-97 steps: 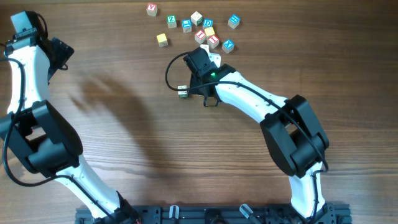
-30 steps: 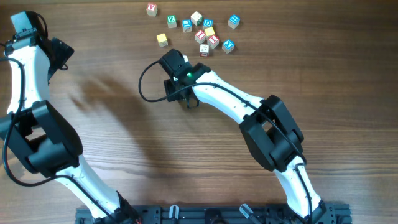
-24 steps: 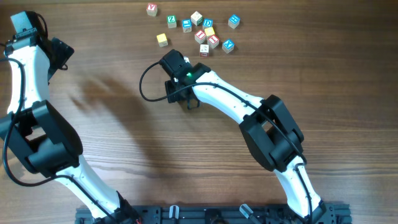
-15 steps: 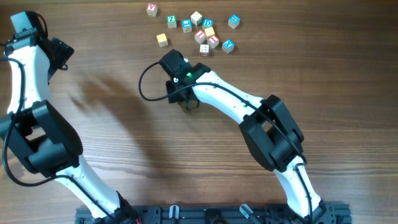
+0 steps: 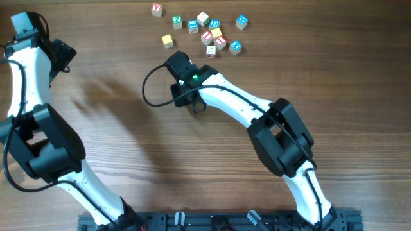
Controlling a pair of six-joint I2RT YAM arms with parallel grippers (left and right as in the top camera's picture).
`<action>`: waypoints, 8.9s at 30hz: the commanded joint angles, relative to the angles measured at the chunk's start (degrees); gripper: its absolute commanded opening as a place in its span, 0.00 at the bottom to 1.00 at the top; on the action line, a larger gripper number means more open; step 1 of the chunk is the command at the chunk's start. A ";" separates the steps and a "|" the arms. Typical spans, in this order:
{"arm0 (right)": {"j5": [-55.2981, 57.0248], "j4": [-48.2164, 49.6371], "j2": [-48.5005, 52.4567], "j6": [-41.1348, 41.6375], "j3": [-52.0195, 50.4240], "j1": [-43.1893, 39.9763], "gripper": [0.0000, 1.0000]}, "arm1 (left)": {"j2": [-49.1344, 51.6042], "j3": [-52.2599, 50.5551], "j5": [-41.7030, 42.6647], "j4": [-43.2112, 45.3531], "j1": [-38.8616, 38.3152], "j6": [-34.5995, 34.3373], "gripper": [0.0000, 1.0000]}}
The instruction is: Form a circle
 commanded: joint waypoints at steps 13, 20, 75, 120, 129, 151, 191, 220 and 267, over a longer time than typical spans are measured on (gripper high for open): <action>3.30 -1.44 1.33 -32.26 -0.31 0.17 0.30 | -0.70 0.63 -0.11 -0.02 0.22 0.44 1.00; 7.91 -3.34 1.33 -33.18 -0.31 0.17 0.30 | -0.70 0.63 -0.11 -0.04 0.22 0.44 1.00; 7.69 -1.25 1.31 -30.01 -0.28 -0.63 0.42 | -0.70 0.63 -0.11 -0.04 0.22 0.44 1.00; -6.67 -15.28 -3.45 -2.10 -0.52 -13.27 0.11 | -0.70 0.63 -0.11 -0.02 0.22 0.44 1.00; 0.87 -2.97 -3.45 -2.84 -0.52 -13.27 0.12 | -0.70 0.61 -0.11 -0.02 0.22 0.44 1.00; -7.87 -6.58 -3.43 -2.97 -0.52 -13.27 0.11 | -0.70 0.63 -0.11 -0.04 0.22 0.44 1.00; -14.75 -7.37 -3.45 -14.73 -0.52 -12.79 0.17 | -0.70 0.63 -0.11 -0.02 0.22 0.44 1.00; -19.17 -9.18 -3.45 -14.60 -0.50 -13.11 0.13 | -0.70 0.63 -0.11 -0.02 0.22 0.44 1.00; -14.97 -20.22 -3.45 1.77 -0.46 -15.23 0.11 | -0.70 0.63 -0.11 -0.02 0.22 0.44 1.00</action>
